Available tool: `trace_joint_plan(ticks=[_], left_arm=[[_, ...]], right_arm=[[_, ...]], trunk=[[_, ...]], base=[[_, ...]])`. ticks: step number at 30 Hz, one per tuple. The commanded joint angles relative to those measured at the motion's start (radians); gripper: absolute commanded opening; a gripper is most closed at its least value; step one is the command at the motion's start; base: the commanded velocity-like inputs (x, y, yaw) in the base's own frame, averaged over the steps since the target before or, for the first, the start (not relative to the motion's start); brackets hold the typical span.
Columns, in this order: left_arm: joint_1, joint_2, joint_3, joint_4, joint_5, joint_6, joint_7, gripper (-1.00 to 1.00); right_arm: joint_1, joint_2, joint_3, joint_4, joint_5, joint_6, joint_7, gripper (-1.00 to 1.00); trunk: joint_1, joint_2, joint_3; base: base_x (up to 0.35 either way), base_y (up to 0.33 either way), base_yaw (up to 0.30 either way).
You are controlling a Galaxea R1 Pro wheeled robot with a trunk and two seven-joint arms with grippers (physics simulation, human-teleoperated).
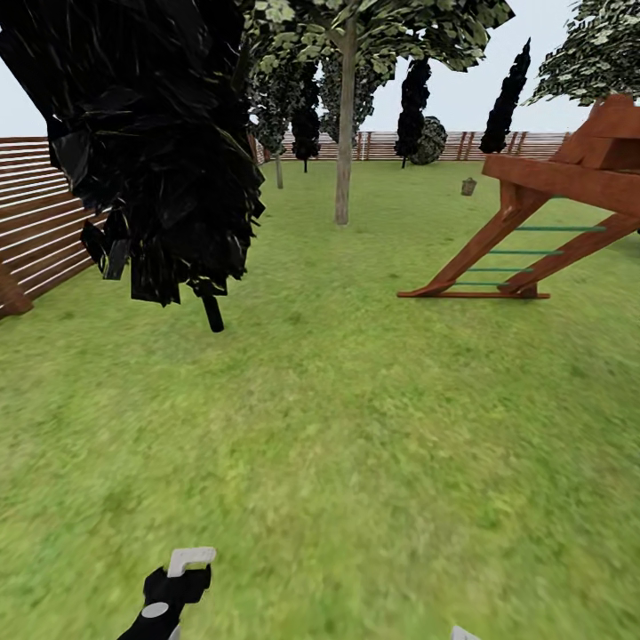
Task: Take the three Easter eggs out of the wicker basket on the lawn in the garden, then place them on the lawn next to a single tree (choose any tree) so that all three eggs are next to the same tree and none are left in the basket.
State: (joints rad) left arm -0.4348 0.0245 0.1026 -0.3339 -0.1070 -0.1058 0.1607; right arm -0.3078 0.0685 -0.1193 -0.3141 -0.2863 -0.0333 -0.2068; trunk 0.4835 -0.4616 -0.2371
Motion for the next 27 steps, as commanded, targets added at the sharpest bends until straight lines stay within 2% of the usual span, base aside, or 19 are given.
trace_joint_plan(ticks=[1, 3, 8, 20, 27], left_arm=[[-0.001, -0.003, 0.007, 0.001, -0.008, -0.005, 0.023, 1.0], [-0.001, -0.008, 0.008, 0.001, -0.006, -0.008, 0.049, 1.0], [-0.001, -0.019, 0.008, 0.001, -0.005, -0.009, 0.06, 1.0], [-0.001, -0.021, 0.008, 0.001, -0.006, -0.009, 0.062, 1.0], [-0.001, -0.021, 0.008, 0.001, -0.007, -0.009, 0.063, 1.0]], right_arm=[[-0.001, 0.0, -0.001, 0.0, -0.01, -0.003, -0.001, 1.0], [-0.001, 0.001, -0.001, 0.0, -0.01, -0.003, -0.002, 1.0], [-0.001, -0.002, -0.004, 0.0, -0.01, -0.003, -0.002, 1.0], [-0.001, -0.006, -0.006, 0.0, -0.011, -0.003, -0.002, 1.0], [-0.001, -0.006, -0.005, 0.0, -0.011, -0.002, -0.002, 1.0]], trunk=[[0.001, -0.001, -0.002], [0.001, -0.001, -0.002], [0.001, -0.001, -0.002], [0.001, -0.001, -0.002], [0.001, -0.001, -0.002]], base=[[0.337, 0.0, -0.001], [0.337, 0.0, -0.001], [0.337, -0.006, 0.0], [0.313, -0.108, 0.0], [0.315, -0.024, 0.0]])
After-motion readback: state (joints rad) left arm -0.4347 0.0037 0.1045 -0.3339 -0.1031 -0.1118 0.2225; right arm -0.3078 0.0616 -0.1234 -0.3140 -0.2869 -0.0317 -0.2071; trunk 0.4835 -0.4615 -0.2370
